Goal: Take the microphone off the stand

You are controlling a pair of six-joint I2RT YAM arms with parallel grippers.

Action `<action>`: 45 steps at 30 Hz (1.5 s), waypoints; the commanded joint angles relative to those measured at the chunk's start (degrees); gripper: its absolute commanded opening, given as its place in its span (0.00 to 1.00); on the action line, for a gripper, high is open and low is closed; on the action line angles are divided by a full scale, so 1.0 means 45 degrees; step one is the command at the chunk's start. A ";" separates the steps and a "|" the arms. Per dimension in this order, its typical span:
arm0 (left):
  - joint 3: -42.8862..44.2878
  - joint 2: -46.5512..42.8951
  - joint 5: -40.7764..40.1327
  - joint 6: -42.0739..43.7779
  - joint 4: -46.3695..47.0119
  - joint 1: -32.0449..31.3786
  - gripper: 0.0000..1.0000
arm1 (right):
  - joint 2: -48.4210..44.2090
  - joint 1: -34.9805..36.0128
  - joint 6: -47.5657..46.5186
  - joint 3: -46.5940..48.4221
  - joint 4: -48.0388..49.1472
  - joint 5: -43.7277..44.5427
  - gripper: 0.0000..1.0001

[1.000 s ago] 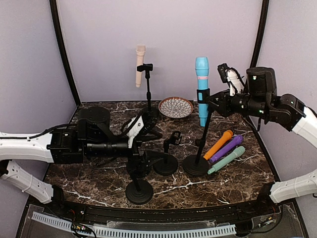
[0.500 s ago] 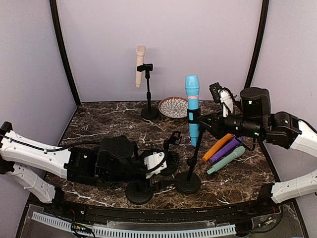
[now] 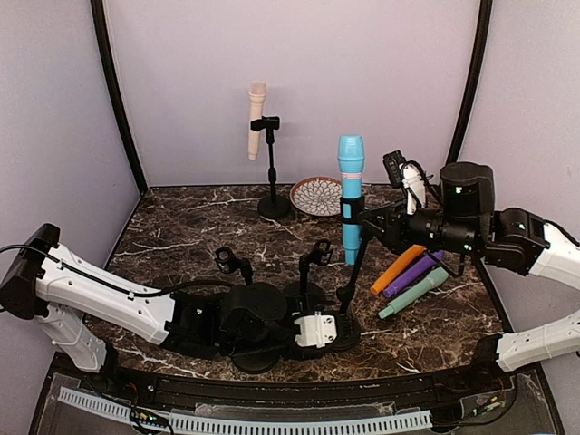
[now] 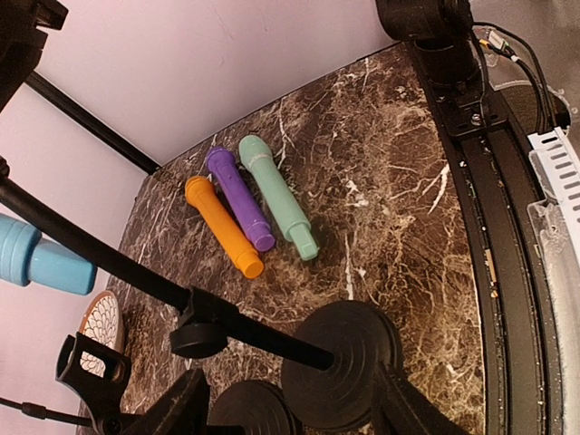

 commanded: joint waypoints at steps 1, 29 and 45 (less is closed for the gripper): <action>0.0273 0.0162 -0.1081 0.0137 0.1109 -0.0015 0.65 | -0.0221 0.0161 0.0022 0.0121 0.2007 -0.0538 0.00; 0.1158 0.2327 -0.3434 0.1027 0.2496 0.0231 0.50 | 0.0005 0.0222 -0.0142 0.0151 0.2159 -0.1093 0.00; 0.1035 0.2829 -0.3953 0.1673 0.2825 0.0256 0.42 | -0.0152 0.0224 -0.0210 0.0133 0.2250 -0.1187 0.00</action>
